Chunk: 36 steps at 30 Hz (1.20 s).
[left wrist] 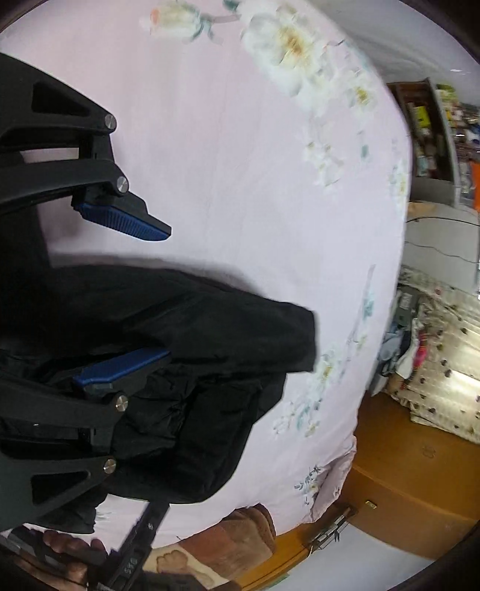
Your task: Fold large clothes
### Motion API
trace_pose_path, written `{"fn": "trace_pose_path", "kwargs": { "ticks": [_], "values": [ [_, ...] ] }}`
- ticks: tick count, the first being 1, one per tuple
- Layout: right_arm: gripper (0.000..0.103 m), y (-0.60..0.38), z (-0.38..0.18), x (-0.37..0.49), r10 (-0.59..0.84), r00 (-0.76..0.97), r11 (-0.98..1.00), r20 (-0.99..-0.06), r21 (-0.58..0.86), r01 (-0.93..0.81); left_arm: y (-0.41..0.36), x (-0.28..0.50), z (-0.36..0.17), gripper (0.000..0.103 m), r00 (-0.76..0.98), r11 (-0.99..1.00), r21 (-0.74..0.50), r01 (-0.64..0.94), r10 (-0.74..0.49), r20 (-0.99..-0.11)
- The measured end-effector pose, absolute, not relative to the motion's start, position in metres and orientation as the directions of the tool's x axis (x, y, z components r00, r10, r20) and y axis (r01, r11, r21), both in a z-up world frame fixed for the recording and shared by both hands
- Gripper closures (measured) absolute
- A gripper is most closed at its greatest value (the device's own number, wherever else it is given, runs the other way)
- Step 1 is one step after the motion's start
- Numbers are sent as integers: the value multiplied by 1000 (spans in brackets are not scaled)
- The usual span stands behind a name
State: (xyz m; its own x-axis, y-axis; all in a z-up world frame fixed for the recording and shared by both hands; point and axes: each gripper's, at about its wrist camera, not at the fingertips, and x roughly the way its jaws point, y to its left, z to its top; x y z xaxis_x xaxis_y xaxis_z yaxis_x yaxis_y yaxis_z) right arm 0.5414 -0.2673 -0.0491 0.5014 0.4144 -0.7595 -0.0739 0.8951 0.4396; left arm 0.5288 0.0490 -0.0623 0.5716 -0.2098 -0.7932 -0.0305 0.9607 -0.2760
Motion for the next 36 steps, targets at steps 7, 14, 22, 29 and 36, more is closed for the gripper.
{"fn": "trace_pose_path", "kwargs": {
  "ticks": [7, 14, 22, 29, 36],
  "values": [
    [96, -254, -66, 549, 451, 465, 883, -762, 455, -111, 33, 518, -68, 96, 586, 960, -279, 40, -248, -771],
    [96, -267, -11, 493, 494, 562, 857, -664, 482, -183, 35, 449, -9, 97, 694, 945, -303, 119, -297, -655],
    [96, -286, 19, 399, 508, 601, 850, -618, 473, -232, 25, 367, 23, 97, 731, 939, -291, 181, -326, -599],
    [93, -290, -7, 334, 512, 535, 854, -672, 463, -236, 29, 311, 3, 95, 689, 948, -264, 175, -310, -656],
    [82, -301, -21, 299, 450, 513, 891, -731, 409, -198, 58, 275, -18, 93, 627, 956, -271, 109, -278, -728]
  ]
}}
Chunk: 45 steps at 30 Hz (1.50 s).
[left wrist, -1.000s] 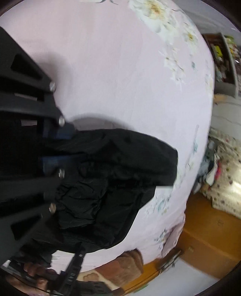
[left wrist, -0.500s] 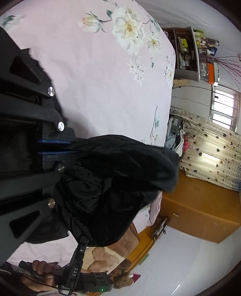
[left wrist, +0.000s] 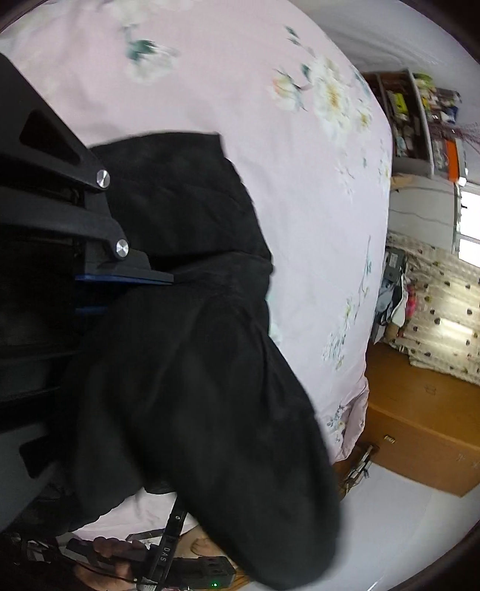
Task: Fold large clothes
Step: 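Lay the lifted hem over the jacket body with both tools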
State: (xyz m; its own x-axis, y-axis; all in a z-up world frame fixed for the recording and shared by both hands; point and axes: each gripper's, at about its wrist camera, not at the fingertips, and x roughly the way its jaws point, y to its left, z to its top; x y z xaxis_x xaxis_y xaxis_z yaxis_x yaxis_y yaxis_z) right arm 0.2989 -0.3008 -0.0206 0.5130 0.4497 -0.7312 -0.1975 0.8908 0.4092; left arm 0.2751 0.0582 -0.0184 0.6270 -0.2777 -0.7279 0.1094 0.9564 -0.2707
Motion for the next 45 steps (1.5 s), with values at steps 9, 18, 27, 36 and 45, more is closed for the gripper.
{"fn": "trace_pose_path", "kwargs": {
  "ticks": [9, 18, 27, 36, 45],
  "values": [
    [56, -293, -3, 277, 499, 517, 863, -696, 452, -224, 78, 239, -21, 93, 617, 939, -338, 61, -302, -727],
    [55, -265, -27, 266, 544, 438, 836, -716, 505, -215, 56, 223, -4, 93, 648, 925, -359, 126, -351, -676],
    [60, -216, -86, 268, 521, 286, 853, -804, 483, -198, 21, 263, -21, 76, 621, 926, -346, 149, -360, -696],
    [96, -220, -77, 268, 584, 363, 808, -726, 560, -182, 43, 265, -38, 76, 609, 935, -347, 69, -315, -728],
    [98, -193, -108, 236, 569, 306, 822, -763, 543, -174, 33, 263, -16, 76, 669, 944, -305, 123, -306, -678]
  ]
}}
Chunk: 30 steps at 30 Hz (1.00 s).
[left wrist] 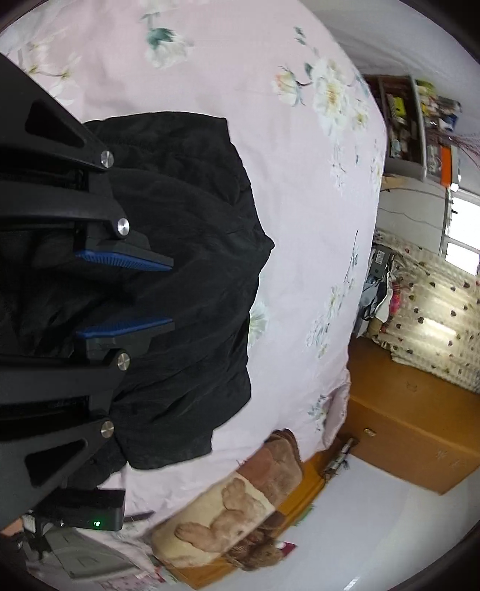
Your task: Fold large clothes
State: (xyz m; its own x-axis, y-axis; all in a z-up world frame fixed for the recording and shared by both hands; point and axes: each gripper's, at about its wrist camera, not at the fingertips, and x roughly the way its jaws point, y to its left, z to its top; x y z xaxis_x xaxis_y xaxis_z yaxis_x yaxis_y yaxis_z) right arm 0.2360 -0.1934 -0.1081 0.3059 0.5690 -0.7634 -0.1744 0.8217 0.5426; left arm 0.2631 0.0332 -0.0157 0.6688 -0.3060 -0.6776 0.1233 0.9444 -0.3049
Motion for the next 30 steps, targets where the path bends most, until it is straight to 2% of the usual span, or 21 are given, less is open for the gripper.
{"fn": "trace_pose_path", "kwargs": {
  "ticks": [3, 5, 10, 15, 18, 19, 23, 27, 30],
  "values": [
    [95, -199, -109, 238, 558, 321, 828, -765, 540, -152, 35, 280, -49, 76, 609, 952, -292, 93, -286, -740],
    [81, -208, -99, 238, 534, 334, 844, -777, 513, -157, 40, 284, -75, 76, 556, 937, -342, 66, -319, -767],
    [81, -235, -43, 235, 474, 471, 880, -744, 417, -227, 43, 268, -64, 76, 574, 932, -354, 76, -332, -749],
    [81, -237, -7, 281, 396, 594, 918, -700, 307, -250, 44, 277, -23, 76, 684, 942, -324, 92, -296, -667],
    [81, -231, -16, 319, 351, 616, 936, -705, 253, -244, 47, 303, -41, 76, 674, 968, -249, 27, -201, -710],
    [81, -232, -31, 331, 311, 601, 950, -736, 225, -217, 51, 308, -56, 76, 650, 970, -243, 0, -184, -737],
    [83, -242, -82, 343, 251, 561, 967, -789, 186, -172, 55, 303, -99, 82, 644, 971, -238, 20, -195, -740],
    [84, -248, -100, 332, 233, 584, 972, -778, 178, -152, 52, 297, -108, 82, 658, 971, -238, 15, -188, -729],
    [84, -247, -96, 334, 232, 581, 973, -780, 180, -148, 54, 294, -96, 83, 635, 972, -234, 12, -188, -750]
  ]
}}
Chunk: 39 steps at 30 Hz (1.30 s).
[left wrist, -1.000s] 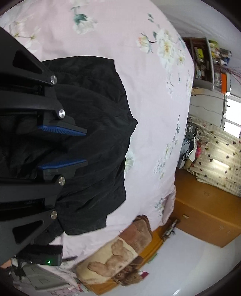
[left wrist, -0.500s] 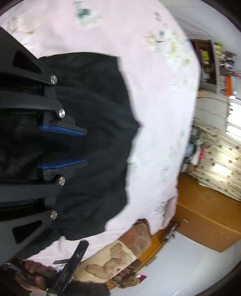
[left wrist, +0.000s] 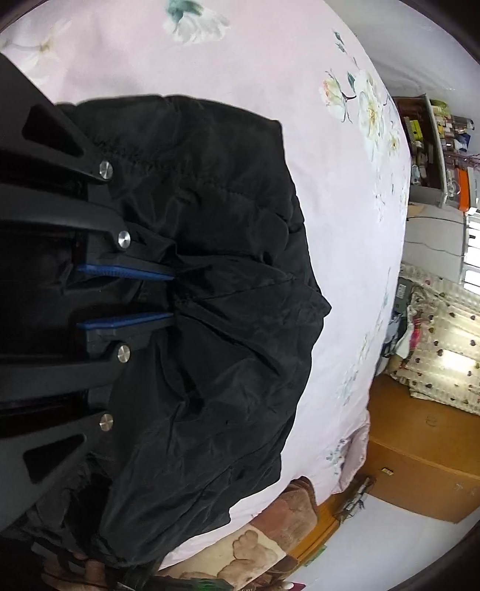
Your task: Fold large clothes
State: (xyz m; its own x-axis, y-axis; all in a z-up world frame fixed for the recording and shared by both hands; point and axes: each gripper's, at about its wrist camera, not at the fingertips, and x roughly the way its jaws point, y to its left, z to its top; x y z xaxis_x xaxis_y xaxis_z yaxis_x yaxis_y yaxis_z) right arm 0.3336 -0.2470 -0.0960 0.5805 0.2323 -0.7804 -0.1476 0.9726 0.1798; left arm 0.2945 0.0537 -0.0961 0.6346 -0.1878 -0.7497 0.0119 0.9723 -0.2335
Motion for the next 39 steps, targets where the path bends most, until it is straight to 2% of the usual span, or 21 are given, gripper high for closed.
{"fn": "trace_pose_path", "kwargs": {
  "ticks": [2, 5, 10, 13, 16, 19, 20, 22, 26, 28, 31, 35, 39],
  "values": [
    [84, -252, -79, 335, 229, 580, 973, -782, 170, -155, 57, 289, -77, 83, 635, 973, -232, 14, -188, -750],
    [82, -250, -41, 331, 245, 634, 970, -733, 177, -169, 61, 286, -44, 83, 691, 974, -223, 31, -182, -700],
    [82, -227, -7, 365, 295, 670, 955, -682, 179, -238, 41, 337, -19, 78, 726, 978, -194, 78, -189, -661],
    [82, -205, -21, 400, 272, 650, 957, -709, 132, -257, 31, 376, -45, 78, 686, 986, -156, 54, -151, -712],
    [82, -209, -69, 428, 189, 588, 975, -787, 80, -205, 33, 386, -86, 75, 642, 991, -126, 40, -122, -757],
    [81, -230, -107, 431, 217, 565, 975, -796, 148, -167, 40, 379, -100, 75, 679, 983, -177, 39, -156, -718],
    [81, -238, -113, 429, 252, 575, 968, -778, 198, -155, 38, 379, -102, 75, 688, 984, -173, 40, -152, -710],
    [81, -238, -116, 427, 248, 586, 969, -771, 192, -158, 33, 380, -106, 75, 700, 988, -148, 37, -131, -702],
    [81, -234, -111, 429, 223, 583, 974, -781, 160, -159, 33, 381, -97, 75, 683, 989, -147, 31, -129, -719],
    [79, -236, -90, 421, 210, 595, 977, -776, 150, -149, 35, 373, -80, 76, 682, 988, -155, 30, -133, -720],
    [79, -244, -53, 390, 239, 655, 971, -717, 178, -160, 38, 345, -50, 76, 715, 984, -172, 49, -155, -682],
    [79, -234, -17, 335, 325, 697, 945, -640, 199, -258, 26, 297, -26, 76, 751, 971, -205, 121, -225, -621],
    [79, -216, -41, 305, 346, 634, 934, -691, 187, -305, 4, 270, -50, 76, 701, 966, -195, 168, -256, -665]
  ]
}}
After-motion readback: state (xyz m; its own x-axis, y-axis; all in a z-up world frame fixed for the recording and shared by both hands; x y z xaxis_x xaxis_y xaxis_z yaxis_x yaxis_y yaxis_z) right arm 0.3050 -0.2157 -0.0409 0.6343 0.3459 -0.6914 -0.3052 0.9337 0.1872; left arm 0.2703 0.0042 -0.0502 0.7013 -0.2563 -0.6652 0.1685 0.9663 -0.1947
